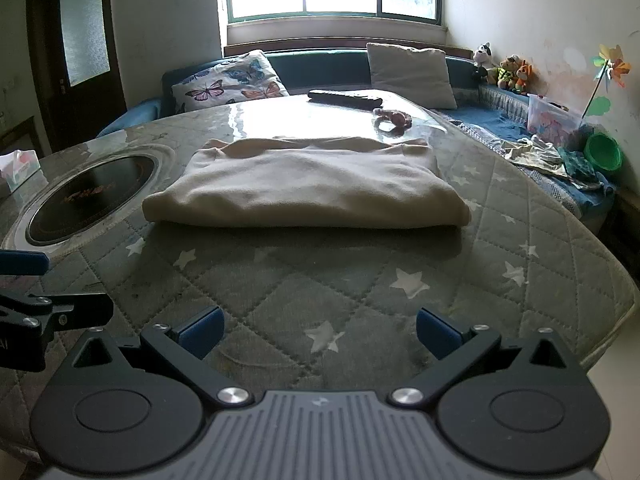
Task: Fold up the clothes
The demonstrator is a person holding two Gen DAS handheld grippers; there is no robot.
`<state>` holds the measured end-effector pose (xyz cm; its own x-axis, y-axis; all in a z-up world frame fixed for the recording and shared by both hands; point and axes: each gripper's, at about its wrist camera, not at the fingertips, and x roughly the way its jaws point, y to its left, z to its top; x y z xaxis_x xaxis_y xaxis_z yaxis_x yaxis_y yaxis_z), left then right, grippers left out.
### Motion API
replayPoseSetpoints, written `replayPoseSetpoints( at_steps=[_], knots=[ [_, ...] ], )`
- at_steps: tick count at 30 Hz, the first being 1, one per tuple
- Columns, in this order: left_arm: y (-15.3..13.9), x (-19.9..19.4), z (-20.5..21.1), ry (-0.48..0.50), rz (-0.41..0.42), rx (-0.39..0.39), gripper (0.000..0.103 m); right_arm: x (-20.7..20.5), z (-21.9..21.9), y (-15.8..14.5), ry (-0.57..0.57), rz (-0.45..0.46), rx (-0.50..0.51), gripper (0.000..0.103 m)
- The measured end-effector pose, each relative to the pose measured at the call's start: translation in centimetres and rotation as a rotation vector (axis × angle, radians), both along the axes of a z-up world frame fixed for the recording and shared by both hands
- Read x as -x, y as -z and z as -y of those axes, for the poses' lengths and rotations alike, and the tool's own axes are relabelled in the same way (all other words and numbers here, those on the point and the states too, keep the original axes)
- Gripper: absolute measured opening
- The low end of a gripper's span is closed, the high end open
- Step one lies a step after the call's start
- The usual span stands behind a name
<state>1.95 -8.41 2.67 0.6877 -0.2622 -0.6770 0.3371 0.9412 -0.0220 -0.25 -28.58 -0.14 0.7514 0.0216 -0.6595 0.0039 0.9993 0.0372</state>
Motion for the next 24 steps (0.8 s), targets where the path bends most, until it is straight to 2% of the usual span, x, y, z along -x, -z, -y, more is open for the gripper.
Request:
replayPoseSetpoints(
  at_steps=[24],
  knots=[
    [0.00, 0.01, 0.12, 0.006, 0.003, 0.005, 0.103, 0.13, -0.07, 0.29, 0.002, -0.006, -0.012, 0.103]
  ],
)
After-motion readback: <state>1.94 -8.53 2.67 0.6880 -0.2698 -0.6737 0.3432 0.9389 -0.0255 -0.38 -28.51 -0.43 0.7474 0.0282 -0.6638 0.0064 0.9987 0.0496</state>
